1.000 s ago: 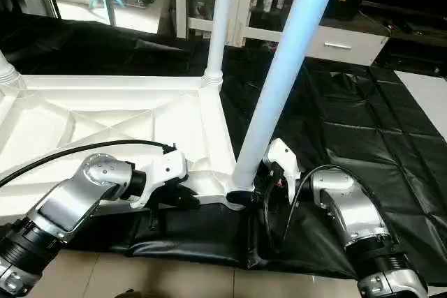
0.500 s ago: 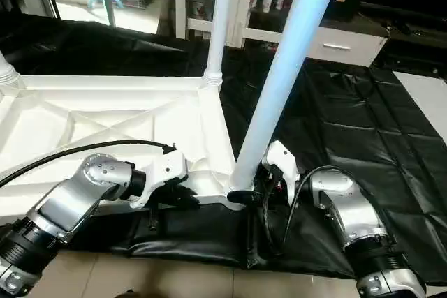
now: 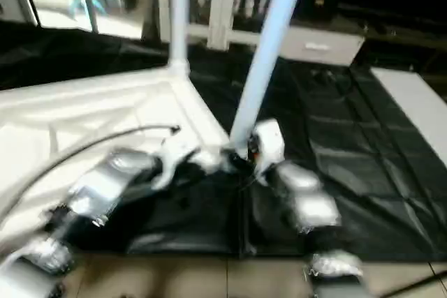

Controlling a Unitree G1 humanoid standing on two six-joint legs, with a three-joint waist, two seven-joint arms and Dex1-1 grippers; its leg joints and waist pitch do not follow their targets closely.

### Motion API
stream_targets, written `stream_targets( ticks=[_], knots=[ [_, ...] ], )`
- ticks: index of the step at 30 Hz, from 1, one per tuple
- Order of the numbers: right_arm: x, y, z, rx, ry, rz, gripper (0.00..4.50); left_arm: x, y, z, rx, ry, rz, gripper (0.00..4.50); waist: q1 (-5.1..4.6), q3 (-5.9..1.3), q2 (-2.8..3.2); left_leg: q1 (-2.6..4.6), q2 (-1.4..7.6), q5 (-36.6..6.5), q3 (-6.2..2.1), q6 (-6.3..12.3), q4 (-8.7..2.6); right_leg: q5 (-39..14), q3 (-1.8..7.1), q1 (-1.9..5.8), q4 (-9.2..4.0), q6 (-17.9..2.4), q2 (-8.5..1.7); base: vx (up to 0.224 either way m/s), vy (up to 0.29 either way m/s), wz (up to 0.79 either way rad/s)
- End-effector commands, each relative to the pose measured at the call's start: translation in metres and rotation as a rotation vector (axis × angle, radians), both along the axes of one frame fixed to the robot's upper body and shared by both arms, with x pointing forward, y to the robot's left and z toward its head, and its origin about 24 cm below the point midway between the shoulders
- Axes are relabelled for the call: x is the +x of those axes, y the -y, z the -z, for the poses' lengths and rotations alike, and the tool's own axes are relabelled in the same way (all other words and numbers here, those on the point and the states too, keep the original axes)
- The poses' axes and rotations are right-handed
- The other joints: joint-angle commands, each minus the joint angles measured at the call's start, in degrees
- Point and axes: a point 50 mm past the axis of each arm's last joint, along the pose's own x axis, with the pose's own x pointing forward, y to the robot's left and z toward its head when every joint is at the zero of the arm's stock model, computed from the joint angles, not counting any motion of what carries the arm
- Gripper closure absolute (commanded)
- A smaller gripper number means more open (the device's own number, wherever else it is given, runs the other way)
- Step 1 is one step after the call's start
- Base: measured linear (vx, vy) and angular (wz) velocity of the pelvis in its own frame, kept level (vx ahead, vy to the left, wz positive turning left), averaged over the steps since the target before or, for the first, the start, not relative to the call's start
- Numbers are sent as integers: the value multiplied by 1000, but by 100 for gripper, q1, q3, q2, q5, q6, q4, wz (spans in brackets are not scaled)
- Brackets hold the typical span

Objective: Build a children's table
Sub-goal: Rotate leg to tighten

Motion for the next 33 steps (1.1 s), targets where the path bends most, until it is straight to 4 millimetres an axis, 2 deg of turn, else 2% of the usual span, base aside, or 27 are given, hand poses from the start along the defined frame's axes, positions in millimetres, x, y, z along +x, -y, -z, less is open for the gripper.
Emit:
stream_targets(
  ticks=[1,2,3,5,6,7,11,14,15,16,17,19,20,21,22,23,25,27,29,30,31,33],
  knots=[
    [-9,-17,18,-36,-76,17,180,9,9,-9,-9,68,-82,450,10,-309,49,55,242,-1643,-132,-226,-474,-2397,295,175,-528,-574,-463,0,0,0],
    [-11,-33,16,-11,-62,-26,180,11,15,-12,-22,84,-96,450,15,-310,40,40,241,-1603,-128,-201,-480,-2298,301,183,-520,-574,-460,0,0,0],
    [-11,-33,16,-11,-62,-26,180,11,15,-12,-22,84,-96,450,45,-322,48,53,245,-1500,-119,-167,-478,-2056,312,185,-495,-599,-457,0,0,0],
    [-13,-39,14,-7,-49,-49,180,11,17,-13,-27,87,-99,450,66,-330,48,17,242,-1265,-101,-69,-481,-1580,324,221,-432,-691,-443,0,0,0],
    [-13,-39,13,-6,-37,-55,180,12,16,-13,-26,90,-104,450,72,-330,49,20,240,-1236,-94,-53,-478,-1521,326,221,-428,-710,-443,0,0,0],
    [-12,-38,11,3,-19,-60,180,13,14,-13,-25,92,-110,450,79,-332,22,14,236,-1145,-85,1,-474,-1438,328,239,-410,-754,-448,0,0,0],
    [-7,-36,-3,93,47,-71,180,15,8,-11,-17,93,-130,450,90,-314,49,25,243,-1256,-84,10,-486,-1659,327,227,-447,-726,-453,0,0,0],
    [-7,-33,-8,123,66,-108,180,16,4,-12,-17,94,-136,450,97,-310,47,15,248,-1306,-91,3,-494,-1757,327,233,-458,-696,-459,0,0,0],
    [-8,-31,-8,138,63,-120,145,16,3,-12,-18,93,-133,450,103,-312,49,17,252,-1268,-90,3,-494,-1709,328,229,-452,-696,-456,0,0,0],
    [-8,-26,-10,144,77,-128,124,16,1,-12,-19,97,-115,450,118,-316,49,24,251,-1224,-92,17,-493,-1638,328,235,-439,-692,-450,0,0,0],
    [-8,-26,-10,144,77,-128,124,16,1,-12,-19,97,-115,450,131,-318,49,15,256,-1160,-85,41,-490,-1522,332,240,-430,-727,-455,0,0,0],
    [-8,-14,-14,130,102,-148,105,12,-3,-12,-15,87,-71,450,136,-320,47,5,250,-1138,-81,81,-487,-1453,331,254,-426,-755,-452,0,0,0],
    [-7,-5,-18,111,120,-160,100,8,-5,-11,-19,73,-20,450,139,-318,48,-14,253,-1133,-93,92,-495,-1455,331,271,-420,-754,-462,0,0,0],
    [-5,6,-21,80,140,-173,76,2,-9,-9,-9,48,29,450,107,-318,38,-84,244,-1054,-109,125,-507,-1475,324,327,-412,-718,-466,0,0,0],
    [-4,13,-24,60,152,-181,76,-2,-11,-7,-2,30,61,450,72,-336,43,-83,265,-976,-126,133,-500,-1499,310,329,-402,-734,-477,0,0,0],
    [-4,22,-28,34,163,-236,67,-9,-17,-4,11,5,112,450,83,-336,93,-13,271,-896,-98,155,-467,-1333,327,271,-399,-857,-474,0,0,0],
    [-7,30,-32,25,159,-329,53,-17,-24,-1,26,-21,171,450,86,-325,83,-4,271,-753,-67,240,-457,-976,342,269,-357,-1052,-445,0,0,0],
    [-14,36,-34,9,148,-452,43,-23,-28,0,23,-39,223,450,99,-325,97,2,271,-718,-65,307,-451,-843,334,276,-339,-1148,-433,0,0,0],
    [-23,43,-34,-18,128,-577,26,-29,-32,-1,9,-48,282,450,121,-308,98,4,282,-790,-69,316,-461,-932,331,282,-348,-1177,-436,0,0,0],
    [-27,46,-33,-43,119,-629,22,-32,-34,-3,-4,-54,318,450,147,-299,81,11,290,-897,-65,301,-466,-1105,334,280,-370,-1140,-445,0,0,0],
    [-31,49,-33,-56,106,-671,6,-35,-36,-4,-13,-56,346,450,180,-293,93,31,296,-958,-65,265,-471,-1241,340,262,-385,-1109,-454,0,0,0],
    [-37,54,-32,-69,88,-740,6,-38,-38,-6,-25,-63,379,450,198,-291,78,38,292,-1056,-60,208,-478,-1386,342,255,-404,-1097,-450,0,0,0]
  ],
)
